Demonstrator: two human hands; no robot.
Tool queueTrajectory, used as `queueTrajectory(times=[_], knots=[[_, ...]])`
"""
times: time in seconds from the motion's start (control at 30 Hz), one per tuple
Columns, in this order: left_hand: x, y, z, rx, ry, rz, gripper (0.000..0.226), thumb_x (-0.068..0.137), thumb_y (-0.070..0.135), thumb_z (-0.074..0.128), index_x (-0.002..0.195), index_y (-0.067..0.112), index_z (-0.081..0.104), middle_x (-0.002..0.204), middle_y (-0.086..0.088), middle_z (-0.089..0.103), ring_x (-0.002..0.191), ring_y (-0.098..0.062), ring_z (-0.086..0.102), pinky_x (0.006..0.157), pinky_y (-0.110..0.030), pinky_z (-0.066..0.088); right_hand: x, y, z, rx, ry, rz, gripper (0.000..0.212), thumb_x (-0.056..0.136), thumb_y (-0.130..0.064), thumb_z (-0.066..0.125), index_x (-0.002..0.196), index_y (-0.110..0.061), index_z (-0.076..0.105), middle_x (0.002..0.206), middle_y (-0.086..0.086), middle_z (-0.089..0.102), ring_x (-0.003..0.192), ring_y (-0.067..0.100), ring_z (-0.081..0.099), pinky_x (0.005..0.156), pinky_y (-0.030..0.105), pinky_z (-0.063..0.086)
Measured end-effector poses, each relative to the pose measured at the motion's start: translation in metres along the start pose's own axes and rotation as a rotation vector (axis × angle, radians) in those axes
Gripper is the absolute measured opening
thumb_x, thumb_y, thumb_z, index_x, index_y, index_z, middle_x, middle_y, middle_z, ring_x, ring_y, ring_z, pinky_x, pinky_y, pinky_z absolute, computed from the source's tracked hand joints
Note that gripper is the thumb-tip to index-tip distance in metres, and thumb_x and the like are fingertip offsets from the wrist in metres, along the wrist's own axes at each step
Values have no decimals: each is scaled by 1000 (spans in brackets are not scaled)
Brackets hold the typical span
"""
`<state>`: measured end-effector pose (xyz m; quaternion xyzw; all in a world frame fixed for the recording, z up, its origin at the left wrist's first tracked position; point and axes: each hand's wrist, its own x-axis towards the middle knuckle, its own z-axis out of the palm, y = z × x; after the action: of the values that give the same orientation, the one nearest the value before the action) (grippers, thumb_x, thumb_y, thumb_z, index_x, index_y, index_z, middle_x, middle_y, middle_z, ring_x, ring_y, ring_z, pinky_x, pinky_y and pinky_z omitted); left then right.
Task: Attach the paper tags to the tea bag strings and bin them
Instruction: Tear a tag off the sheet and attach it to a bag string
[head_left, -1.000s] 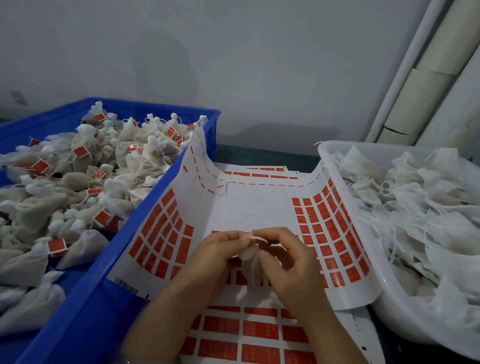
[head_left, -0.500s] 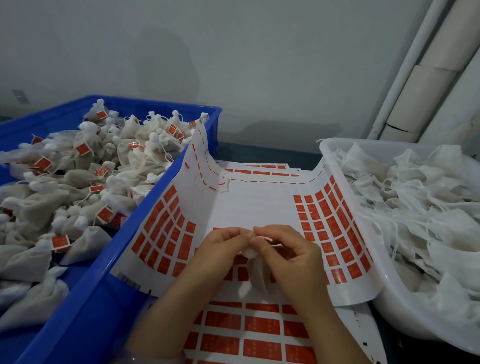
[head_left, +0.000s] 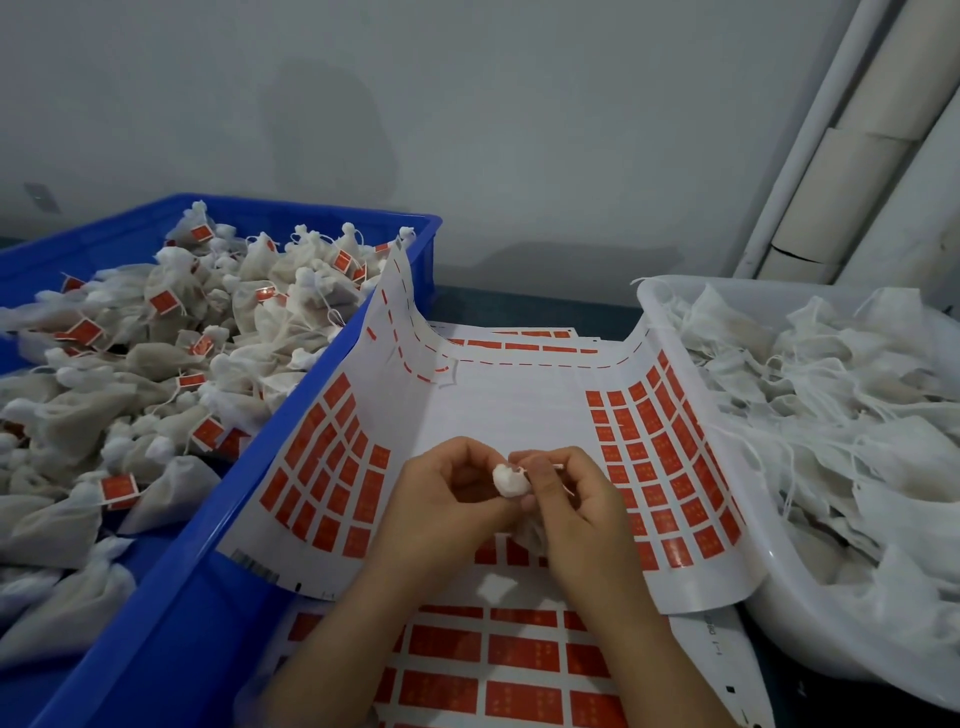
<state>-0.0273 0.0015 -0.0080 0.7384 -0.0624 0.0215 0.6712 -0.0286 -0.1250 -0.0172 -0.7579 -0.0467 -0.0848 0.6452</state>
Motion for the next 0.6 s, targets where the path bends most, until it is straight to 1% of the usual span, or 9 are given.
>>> queueTrajectory(times=[0.07, 0.13, 0.23, 0.33, 0.43, 0.47, 0.53, 0.57, 0.6], knots=[[-1, 1, 1, -36, 8, 10, 25, 71, 6, 76, 89, 14, 61, 81, 5, 73, 76, -13, 71, 61, -19, 54, 0, 0, 0, -12, -29, 12, 12, 93, -33, 44, 87, -32, 55, 87, -19, 60, 81, -18, 55, 59, 3, 45], [0, 1, 2, -54, 6, 5, 31, 72, 6, 76, 94, 18, 58, 81, 5, 73, 74, -13, 71, 59, -20, 55, -1, -1, -2, -67, -40, -18, 12, 93, -34, 42, 87, -32, 53, 87, -17, 60, 82, -12, 57, 62, 5, 47], [1, 0, -2, -24, -6, 3, 37, 74, 6, 75, 101, 22, 55, 78, -1, 73, 72, -18, 71, 60, -23, 56, -2, -4, -4, -157, -78, -90, 12, 89, -40, 42, 84, -34, 51, 84, -16, 60, 81, -6, 59, 63, 7, 48], [3, 1, -9, 28, -59, -33, 35, 76, 5, 71, 100, 25, 56, 74, -4, 70, 72, -20, 69, 64, -27, 58, -2, -6, -7, -213, -108, -111, 11, 86, -45, 42, 83, -36, 49, 83, -20, 58, 80, -3, 60, 63, 7, 48], [3, 2, -14, 63, -105, -60, 34, 78, 0, 64, 97, 26, 57, 71, -6, 65, 67, -17, 66, 65, -29, 58, -2, -6, -8, -212, -120, -113, 7, 89, -40, 47, 83, -37, 49, 85, -20, 58, 81, 1, 61, 65, 9, 49], [3, 2, -14, 63, -122, -59, 33, 77, 0, 64, 97, 25, 57, 73, -6, 65, 67, -17, 66, 65, -31, 58, -2, -6, -8, -203, -135, -103, 8, 88, -43, 46, 84, -37, 49, 85, -19, 58, 81, 2, 62, 65, 10, 50], [3, 4, -14, 46, -179, -59, 35, 72, 5, 68, 99, 24, 57, 77, -7, 66, 71, -23, 68, 64, -33, 59, -4, -6, -8, -201, -153, -91, 16, 82, -51, 42, 85, -38, 50, 85, -18, 60, 81, 2, 63, 64, 10, 51], [3, 4, -14, 39, -213, -60, 39, 70, 5, 72, 101, 24, 56, 80, -7, 67, 72, -25, 68, 63, -31, 58, -4, -6, -7, -198, -152, -84, 18, 81, -53, 42, 84, -37, 50, 84, -19, 60, 79, 1, 63, 63, 10, 51], [2, 4, -14, 41, -239, -62, 43, 70, 3, 75, 102, 23, 55, 82, -5, 68, 73, -24, 69, 62, -28, 57, -3, -6, -8, -191, -147, -75, 15, 83, -51, 44, 83, -37, 50, 82, -20, 59, 78, -2, 63, 61, 9, 50]])
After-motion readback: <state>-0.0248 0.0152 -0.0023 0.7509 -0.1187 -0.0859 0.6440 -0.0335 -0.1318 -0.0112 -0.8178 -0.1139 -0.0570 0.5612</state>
